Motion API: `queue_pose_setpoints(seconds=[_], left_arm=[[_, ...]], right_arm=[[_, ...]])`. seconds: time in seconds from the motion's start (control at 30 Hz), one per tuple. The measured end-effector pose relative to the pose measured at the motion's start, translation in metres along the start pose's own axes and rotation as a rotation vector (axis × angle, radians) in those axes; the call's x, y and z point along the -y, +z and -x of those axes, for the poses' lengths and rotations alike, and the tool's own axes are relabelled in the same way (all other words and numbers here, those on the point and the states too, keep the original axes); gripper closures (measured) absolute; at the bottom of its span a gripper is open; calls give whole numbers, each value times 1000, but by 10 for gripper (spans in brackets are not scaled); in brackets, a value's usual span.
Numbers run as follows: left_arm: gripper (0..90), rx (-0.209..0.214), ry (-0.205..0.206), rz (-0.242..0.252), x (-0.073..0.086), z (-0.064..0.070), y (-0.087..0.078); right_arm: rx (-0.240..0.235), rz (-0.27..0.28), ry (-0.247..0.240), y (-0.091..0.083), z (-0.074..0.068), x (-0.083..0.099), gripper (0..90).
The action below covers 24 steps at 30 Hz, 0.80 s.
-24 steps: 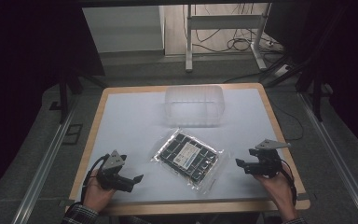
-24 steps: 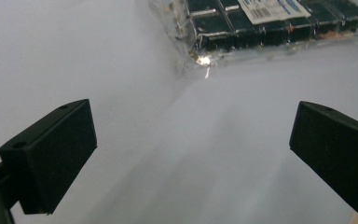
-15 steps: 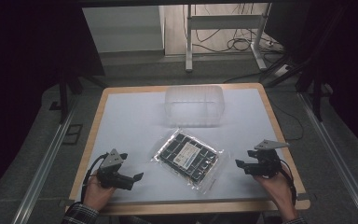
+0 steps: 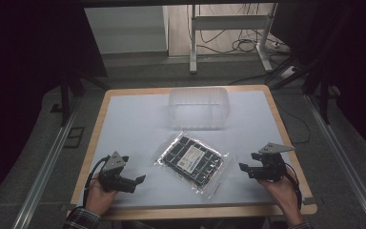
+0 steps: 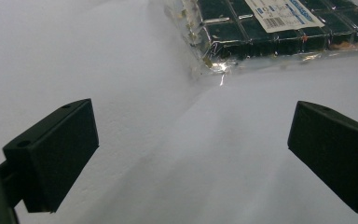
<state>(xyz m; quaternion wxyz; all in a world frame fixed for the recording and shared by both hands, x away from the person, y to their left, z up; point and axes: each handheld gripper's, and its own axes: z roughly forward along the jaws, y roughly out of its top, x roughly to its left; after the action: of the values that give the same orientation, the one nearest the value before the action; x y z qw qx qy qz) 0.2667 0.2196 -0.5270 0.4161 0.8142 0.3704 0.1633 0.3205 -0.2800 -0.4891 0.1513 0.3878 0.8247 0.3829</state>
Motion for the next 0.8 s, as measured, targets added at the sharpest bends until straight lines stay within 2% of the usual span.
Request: queue_pose_setpoints(seconds=[0.1,0.5,0.67,0.73,0.77,0.8], left_arm=[[16,2,13,-21,0,2,2],[11,-6,32,-37,-1,4,4],[10,-6,33,-35,-1,4,4],[10,-6,34,-35,-1,5,4],[9,-7,35,-37,-1,5,4],[9,-8,36,-38,-1,5,4]], right_arm=[[-4,13,-6,-1,-4,-2,313],[-28,54,-34,-1,-21,-12,340],[-42,75,-38,-1,-29,-17,413],[-54,71,-41,1,-33,-19,468],[-51,53,-62,4,-38,-20,514],[-51,53,-62,4,-38,-20,514]])
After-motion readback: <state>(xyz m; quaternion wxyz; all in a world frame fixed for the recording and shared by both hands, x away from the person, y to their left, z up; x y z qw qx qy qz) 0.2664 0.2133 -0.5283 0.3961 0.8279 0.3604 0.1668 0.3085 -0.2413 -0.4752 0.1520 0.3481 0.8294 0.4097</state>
